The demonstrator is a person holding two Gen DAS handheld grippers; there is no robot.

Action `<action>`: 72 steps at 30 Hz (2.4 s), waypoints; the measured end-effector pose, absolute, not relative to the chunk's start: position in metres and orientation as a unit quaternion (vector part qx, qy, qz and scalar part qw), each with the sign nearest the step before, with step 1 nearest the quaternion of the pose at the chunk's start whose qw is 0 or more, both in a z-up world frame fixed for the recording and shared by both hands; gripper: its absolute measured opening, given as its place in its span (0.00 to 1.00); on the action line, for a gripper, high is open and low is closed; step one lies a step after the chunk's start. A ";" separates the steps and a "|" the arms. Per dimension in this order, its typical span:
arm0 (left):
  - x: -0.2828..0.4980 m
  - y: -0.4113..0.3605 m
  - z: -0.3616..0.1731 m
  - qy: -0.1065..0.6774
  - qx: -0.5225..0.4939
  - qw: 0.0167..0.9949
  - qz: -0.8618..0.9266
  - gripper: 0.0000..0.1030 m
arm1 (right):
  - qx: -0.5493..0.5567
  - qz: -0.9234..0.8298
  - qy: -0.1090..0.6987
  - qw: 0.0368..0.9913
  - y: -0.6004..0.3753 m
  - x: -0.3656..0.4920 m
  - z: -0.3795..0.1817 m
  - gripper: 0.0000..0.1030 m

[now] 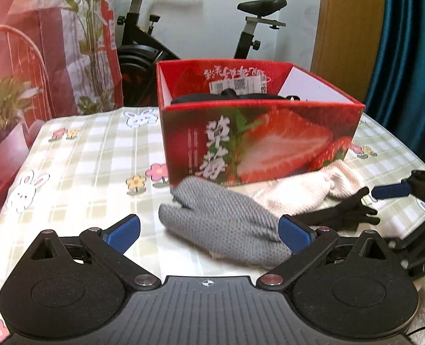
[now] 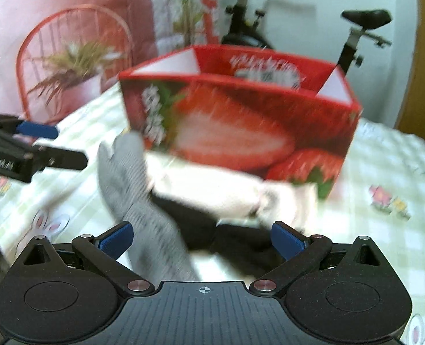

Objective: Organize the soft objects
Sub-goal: 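Move both tools to the grey knit glove and close on it, then lift the grey knit glove with both tools toward the box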

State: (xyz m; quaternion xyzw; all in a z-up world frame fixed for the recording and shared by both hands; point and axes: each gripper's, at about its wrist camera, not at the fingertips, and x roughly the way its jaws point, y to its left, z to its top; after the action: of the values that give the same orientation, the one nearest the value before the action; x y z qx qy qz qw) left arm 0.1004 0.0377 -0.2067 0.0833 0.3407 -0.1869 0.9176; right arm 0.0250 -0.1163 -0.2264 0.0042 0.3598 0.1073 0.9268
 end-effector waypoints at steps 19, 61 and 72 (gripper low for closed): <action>0.102 0.041 -0.217 0.319 0.065 0.930 -0.173 1.00 | -0.082 0.150 0.419 0.892 -0.122 0.021 -0.240 0.37; 0.112 0.035 -0.268 0.364 -0.029 0.898 -0.245 0.28 | 0.075 0.045 0.296 0.951 -0.166 0.033 -0.240 0.22; 0.107 0.036 -0.275 0.362 -0.035 0.899 -0.245 0.29 | 0.098 0.017 0.307 0.946 -0.170 0.005 -0.248 0.45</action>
State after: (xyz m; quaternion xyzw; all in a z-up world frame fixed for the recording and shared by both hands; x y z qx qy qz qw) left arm 0.1068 0.0361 -0.2749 -0.0348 0.3623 -0.2447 0.8987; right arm 0.0046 -0.1702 -0.2478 0.0980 0.3074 0.0171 0.9464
